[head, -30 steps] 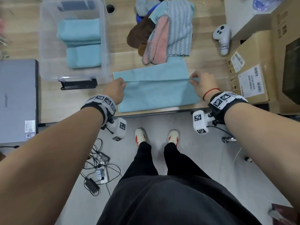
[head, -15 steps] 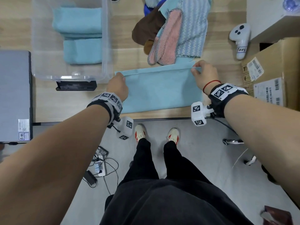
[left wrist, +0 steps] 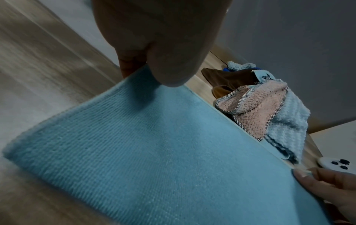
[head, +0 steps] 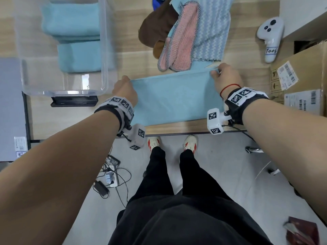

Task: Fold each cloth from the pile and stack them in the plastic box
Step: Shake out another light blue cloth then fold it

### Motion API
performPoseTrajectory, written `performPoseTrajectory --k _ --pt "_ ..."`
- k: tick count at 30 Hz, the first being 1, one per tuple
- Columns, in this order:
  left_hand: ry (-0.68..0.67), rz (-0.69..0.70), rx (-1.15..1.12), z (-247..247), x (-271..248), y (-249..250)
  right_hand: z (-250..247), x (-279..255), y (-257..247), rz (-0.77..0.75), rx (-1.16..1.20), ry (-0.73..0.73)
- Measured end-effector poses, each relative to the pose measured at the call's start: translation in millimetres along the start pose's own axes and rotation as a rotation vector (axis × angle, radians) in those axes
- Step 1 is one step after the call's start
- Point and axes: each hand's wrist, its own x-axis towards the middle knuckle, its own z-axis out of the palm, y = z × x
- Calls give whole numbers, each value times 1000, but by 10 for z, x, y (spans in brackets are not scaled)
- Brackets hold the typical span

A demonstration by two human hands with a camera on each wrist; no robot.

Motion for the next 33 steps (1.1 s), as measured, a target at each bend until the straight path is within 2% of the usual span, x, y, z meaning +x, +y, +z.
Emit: performPoseTrajectory --k 6,11,20,26,28,30,33 --pt "-38 108 3 89 40 195 -41 -35 288 122 -3 40" --pt "-20 64 -35 110 11 310 -23 -22 377 145 39 102" --pt "26 66 -52 142 81 179 9 39 332 211 68 65" --pt "189 112 20 147 -119 362 28 -154 414 203 75 90" --pt "273 166 80 151 -230 489 46 -247 448 202 67 77" --pt "314 280 138 205 -339 608 66 -342 509 206 60 66" --pt "239 534 192 343 -493 747 104 -478 608 211 59 55"
